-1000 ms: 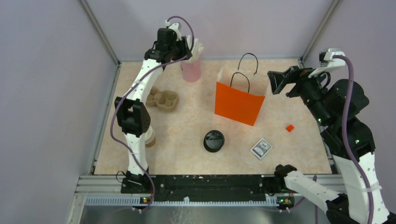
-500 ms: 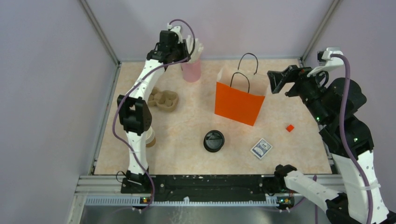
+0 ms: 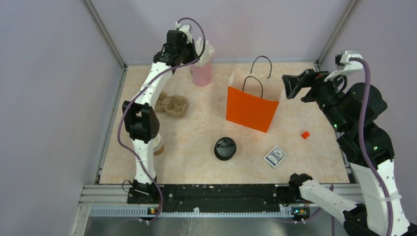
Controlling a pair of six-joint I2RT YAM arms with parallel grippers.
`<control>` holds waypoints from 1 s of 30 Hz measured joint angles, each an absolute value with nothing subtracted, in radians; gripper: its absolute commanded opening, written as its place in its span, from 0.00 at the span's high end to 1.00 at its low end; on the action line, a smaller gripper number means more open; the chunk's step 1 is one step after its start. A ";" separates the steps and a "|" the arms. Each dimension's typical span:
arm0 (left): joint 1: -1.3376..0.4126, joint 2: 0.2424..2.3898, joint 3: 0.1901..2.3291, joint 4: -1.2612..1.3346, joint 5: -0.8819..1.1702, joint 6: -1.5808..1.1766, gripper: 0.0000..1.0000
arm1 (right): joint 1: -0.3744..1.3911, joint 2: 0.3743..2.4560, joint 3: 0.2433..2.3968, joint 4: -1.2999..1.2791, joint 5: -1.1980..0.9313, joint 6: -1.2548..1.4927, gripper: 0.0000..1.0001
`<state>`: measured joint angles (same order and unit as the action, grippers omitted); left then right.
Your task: Pack the takeout coffee
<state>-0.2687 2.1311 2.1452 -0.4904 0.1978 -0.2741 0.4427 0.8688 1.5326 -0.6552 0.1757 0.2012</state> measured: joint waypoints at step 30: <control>-0.267 1.415 2.084 -0.567 0.405 -0.403 1.00 | 0.443 0.981 1.641 -0.653 0.142 0.241 0.13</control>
<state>-0.2672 1.4151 2.0842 -0.5674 0.4049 -0.4026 0.4427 0.9810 1.6413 -0.6525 0.1425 0.2405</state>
